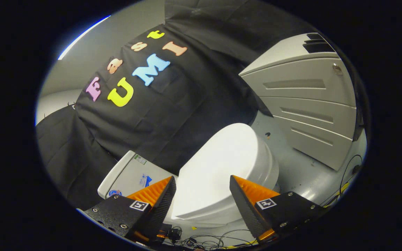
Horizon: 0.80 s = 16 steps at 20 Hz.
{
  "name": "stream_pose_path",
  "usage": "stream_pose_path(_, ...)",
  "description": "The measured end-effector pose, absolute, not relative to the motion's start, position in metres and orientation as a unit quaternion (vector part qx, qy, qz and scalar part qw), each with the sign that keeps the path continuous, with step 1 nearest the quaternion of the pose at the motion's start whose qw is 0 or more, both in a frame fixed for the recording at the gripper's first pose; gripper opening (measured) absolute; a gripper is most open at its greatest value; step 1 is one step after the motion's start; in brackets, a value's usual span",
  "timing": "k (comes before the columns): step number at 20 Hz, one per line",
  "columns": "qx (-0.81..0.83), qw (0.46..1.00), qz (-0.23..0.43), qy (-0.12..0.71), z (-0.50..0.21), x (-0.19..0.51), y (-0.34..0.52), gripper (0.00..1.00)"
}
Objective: Open the toilet lid.
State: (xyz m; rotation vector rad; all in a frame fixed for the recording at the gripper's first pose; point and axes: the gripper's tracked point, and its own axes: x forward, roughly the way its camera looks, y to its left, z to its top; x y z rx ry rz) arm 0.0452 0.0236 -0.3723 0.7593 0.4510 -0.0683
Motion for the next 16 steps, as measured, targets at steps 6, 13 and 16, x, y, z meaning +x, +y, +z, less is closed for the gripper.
stream_pose_path(6, 0.393, 0.872, -0.06, 0.286, -0.433, 0.032, 0.017, 0.96)
stream_pose_path(13, 0.437, 0.837, -0.109, 0.311, -0.481, 0.025, 0.001, 0.94)
stream_pose_path(16, 0.473, 0.82, -0.108, 0.304, -0.49, 0.029, 0.0, 0.94)
